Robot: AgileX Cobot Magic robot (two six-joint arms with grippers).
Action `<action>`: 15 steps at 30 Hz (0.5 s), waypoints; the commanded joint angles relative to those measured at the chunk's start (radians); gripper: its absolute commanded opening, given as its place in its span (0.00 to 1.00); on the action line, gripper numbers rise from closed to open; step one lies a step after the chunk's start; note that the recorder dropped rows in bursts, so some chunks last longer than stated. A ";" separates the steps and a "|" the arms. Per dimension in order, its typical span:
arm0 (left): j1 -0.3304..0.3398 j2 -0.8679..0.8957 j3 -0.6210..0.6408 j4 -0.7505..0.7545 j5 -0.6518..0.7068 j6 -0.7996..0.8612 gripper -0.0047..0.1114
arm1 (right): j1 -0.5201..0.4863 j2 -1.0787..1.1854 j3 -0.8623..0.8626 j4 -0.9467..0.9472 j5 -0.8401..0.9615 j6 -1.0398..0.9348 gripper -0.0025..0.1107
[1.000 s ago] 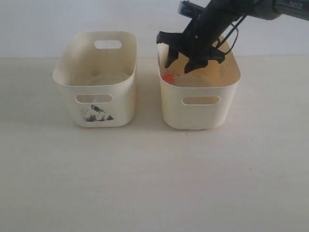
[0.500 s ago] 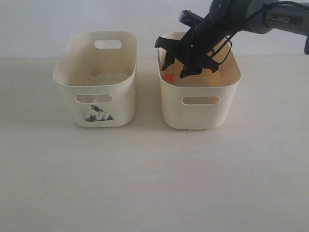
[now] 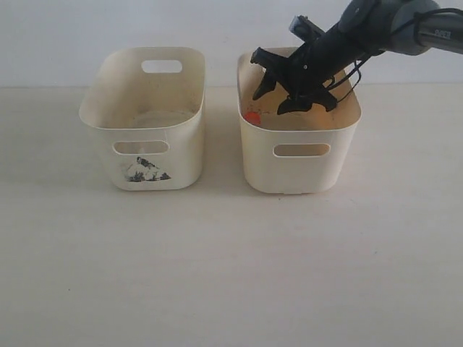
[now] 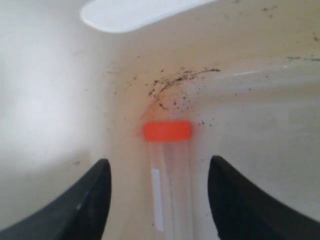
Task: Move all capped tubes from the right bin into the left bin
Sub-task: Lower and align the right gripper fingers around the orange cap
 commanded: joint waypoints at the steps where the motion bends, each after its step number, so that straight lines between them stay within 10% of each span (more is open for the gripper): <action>1: 0.001 -0.002 -0.004 -0.007 -0.015 -0.012 0.08 | 0.006 0.022 -0.005 0.020 -0.006 -0.020 0.51; 15: 0.001 -0.002 -0.004 -0.007 -0.015 -0.012 0.08 | 0.018 0.048 -0.005 0.069 -0.072 -0.046 0.51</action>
